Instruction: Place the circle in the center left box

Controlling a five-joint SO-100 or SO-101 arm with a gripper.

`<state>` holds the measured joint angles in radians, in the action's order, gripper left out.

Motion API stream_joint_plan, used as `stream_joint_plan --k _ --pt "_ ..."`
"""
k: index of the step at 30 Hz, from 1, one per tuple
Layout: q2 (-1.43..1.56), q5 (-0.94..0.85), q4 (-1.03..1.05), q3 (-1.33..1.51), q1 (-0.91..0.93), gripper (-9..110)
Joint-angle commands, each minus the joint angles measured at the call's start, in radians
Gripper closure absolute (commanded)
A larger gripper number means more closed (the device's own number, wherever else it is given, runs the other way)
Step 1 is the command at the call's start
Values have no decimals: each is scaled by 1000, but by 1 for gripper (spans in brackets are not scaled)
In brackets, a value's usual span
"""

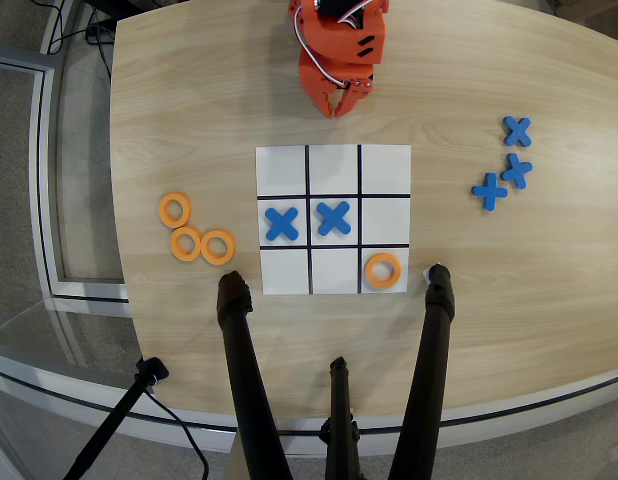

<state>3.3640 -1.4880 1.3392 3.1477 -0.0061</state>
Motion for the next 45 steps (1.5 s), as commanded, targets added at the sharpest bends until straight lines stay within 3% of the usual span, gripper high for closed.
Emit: stream_joint_plan --k 1,19,45 --pt "-89 -8 -38 -51 -38 99" --pt "-282 -9 -100 -222 20 90" --pt "-1416 -9 -543 -1057 325 88"
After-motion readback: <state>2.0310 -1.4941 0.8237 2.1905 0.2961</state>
